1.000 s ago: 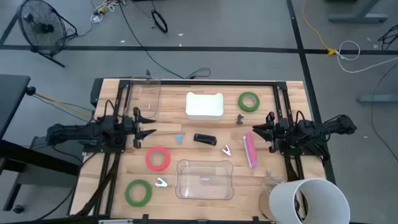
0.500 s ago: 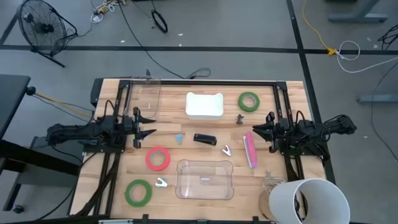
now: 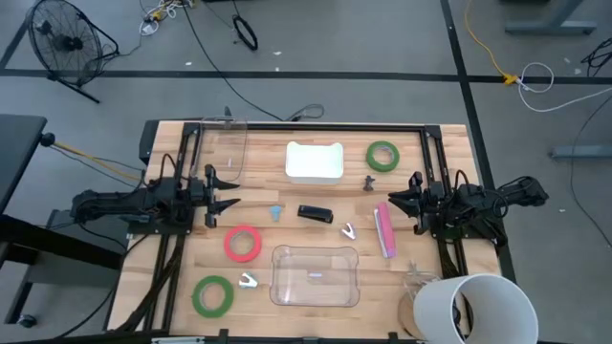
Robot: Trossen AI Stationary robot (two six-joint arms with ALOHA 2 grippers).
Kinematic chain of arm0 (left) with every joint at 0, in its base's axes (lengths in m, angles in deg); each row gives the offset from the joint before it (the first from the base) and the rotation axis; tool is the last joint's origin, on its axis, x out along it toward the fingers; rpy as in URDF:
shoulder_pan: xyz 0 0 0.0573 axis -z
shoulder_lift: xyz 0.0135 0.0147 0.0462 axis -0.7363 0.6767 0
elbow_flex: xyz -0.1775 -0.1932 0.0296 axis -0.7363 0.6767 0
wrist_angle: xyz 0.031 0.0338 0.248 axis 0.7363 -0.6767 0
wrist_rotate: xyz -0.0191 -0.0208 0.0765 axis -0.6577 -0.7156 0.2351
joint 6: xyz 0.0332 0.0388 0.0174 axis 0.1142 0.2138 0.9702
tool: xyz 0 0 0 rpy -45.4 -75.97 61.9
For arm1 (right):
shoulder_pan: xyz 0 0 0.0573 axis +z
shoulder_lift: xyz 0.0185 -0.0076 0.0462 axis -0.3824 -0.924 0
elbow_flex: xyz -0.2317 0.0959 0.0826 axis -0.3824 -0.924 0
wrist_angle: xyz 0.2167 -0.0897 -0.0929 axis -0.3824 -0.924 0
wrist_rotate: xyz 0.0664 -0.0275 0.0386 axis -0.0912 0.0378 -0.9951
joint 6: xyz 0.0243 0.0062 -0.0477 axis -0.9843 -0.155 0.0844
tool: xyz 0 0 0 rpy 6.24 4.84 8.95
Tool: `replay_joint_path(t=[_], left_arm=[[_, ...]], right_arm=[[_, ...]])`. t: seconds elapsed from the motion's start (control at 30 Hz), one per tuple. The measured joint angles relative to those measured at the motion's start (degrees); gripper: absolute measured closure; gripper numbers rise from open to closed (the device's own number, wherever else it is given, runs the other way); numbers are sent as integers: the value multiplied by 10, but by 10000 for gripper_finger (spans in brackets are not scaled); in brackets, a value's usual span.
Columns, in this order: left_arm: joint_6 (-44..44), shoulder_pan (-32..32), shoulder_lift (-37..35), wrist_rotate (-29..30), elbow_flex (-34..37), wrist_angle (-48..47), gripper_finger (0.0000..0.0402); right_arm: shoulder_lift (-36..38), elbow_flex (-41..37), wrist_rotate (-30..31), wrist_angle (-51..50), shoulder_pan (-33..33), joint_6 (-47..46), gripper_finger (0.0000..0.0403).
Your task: Pick and place Stapler, Stapler remover, tape
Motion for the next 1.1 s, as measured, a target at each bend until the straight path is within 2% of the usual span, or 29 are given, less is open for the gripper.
replay_joint_path(t=[0.57,0.7,1.1], left_arm=[[0,0,1,0,0,0,209],[0,0,1,0,0,0,209],[0,0,1,0,0,0,209]], right_arm=[[0,0,0,0,0,1,339],[0,0,22,26,0,13,339],[0,0,20,68,0,13,339]])
